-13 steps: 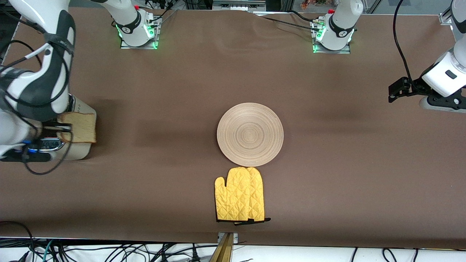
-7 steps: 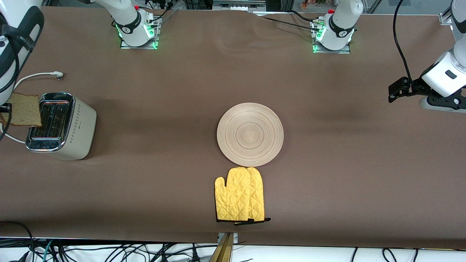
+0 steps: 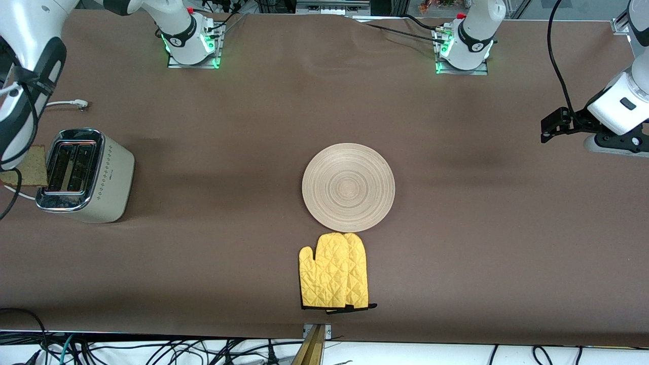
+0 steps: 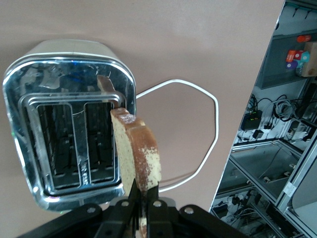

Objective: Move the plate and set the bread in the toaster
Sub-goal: 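Align the bread upright over a toaster slot with the right gripper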

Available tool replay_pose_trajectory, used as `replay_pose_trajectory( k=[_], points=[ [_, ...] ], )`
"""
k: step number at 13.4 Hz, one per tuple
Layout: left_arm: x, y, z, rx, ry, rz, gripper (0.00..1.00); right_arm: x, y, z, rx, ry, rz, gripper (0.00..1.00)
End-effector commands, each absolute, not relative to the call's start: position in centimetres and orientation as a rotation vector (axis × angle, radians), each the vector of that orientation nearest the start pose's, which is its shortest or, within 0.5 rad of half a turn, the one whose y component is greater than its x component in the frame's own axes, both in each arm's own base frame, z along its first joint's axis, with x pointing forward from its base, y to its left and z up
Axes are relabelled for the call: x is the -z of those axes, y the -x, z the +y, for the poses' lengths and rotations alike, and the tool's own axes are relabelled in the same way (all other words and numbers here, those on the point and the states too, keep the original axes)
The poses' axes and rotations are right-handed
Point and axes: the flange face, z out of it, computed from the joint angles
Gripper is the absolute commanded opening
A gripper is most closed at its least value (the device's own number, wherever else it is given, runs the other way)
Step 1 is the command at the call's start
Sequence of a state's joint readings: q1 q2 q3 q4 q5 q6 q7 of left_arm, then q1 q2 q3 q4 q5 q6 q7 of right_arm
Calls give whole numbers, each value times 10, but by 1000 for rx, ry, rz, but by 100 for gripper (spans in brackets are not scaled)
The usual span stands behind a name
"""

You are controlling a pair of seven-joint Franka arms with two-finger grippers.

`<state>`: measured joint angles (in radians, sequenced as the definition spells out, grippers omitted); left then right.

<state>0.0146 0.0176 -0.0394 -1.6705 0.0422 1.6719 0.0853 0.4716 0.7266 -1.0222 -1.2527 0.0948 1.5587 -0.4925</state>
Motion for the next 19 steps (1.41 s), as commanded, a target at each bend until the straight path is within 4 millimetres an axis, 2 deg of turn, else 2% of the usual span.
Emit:
replay_pose_trajectory(
  k=[1, 6, 12, 15, 17, 19],
  points=[
    [-583, -566, -14, -25, 3068, 175, 100, -469, -663, -164, -545, 3487, -88, 0],
    [-582, -566, -17, -30, 3067, 182, 100, -475, -662, -152, -543, 3469, -68, 0],
    [-583, -566, -18, -32, 3067, 181, 100, -469, -656, -147, -588, 3420, 85, 0],
    [-583, -566, -19, -32, 3067, 184, 100, -471, -655, -147, -550, 3391, 100, 0],
    [-583, -566, -19, -32, 3067, 184, 100, -479, -649, -146, -585, 3368, 118, 0],
    [-583, -566, -19, -32, 3067, 184, 100, -478, -649, -145, -591, 3362, 109, 0]
  ],
)
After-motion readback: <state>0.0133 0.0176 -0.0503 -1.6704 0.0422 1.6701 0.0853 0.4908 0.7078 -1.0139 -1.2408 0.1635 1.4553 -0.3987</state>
